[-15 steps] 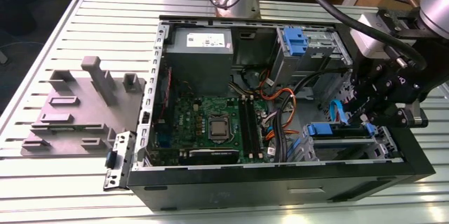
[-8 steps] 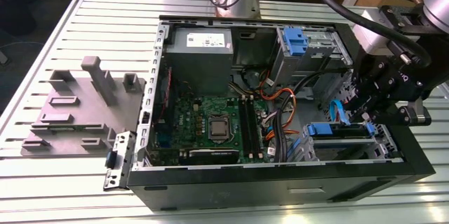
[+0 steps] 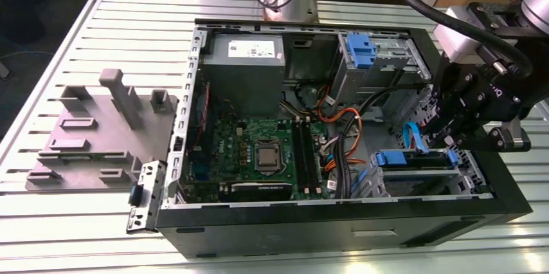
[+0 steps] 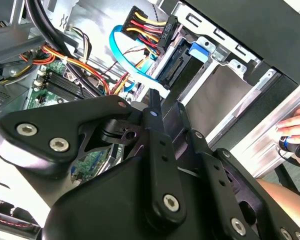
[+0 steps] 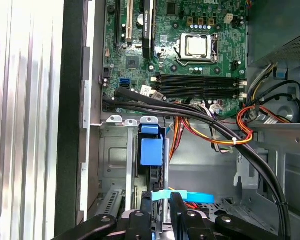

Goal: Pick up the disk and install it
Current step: 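Insert the second disk wire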

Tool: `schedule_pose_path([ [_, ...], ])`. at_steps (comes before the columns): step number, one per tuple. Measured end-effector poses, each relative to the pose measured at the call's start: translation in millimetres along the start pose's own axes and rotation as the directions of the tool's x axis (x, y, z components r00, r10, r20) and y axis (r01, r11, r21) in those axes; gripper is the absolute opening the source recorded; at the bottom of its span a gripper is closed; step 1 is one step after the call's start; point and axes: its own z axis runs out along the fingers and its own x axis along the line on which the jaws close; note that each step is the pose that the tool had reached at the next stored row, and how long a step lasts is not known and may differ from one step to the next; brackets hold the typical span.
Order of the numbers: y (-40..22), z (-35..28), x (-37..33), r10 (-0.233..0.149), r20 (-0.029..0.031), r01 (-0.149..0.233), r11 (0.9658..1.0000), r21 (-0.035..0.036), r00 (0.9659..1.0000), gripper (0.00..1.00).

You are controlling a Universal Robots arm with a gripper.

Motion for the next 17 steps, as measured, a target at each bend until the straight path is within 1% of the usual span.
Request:
schedule_pose_path([
  [2, 0.0, 0.0, 0.0, 0.000, 0.0002, 0.000, 1.0000, 0.0000, 1.0000, 0.29],
  [4, 0.1, -1.3, -0.1, 0.000, -0.0002, 0.000, 1.0000, 0.0000, 1.0000, 0.29],
  [9, -0.7, -1.4, -0.1, 0.000, -0.0003, 0.000, 1.0000, 0.0000, 1.0000, 0.29],
  [17, -3.9, -1.4, 0.0, 0.000, -0.0001, 0.000, 1.0000, 0.0000, 1.0000, 0.29],
])
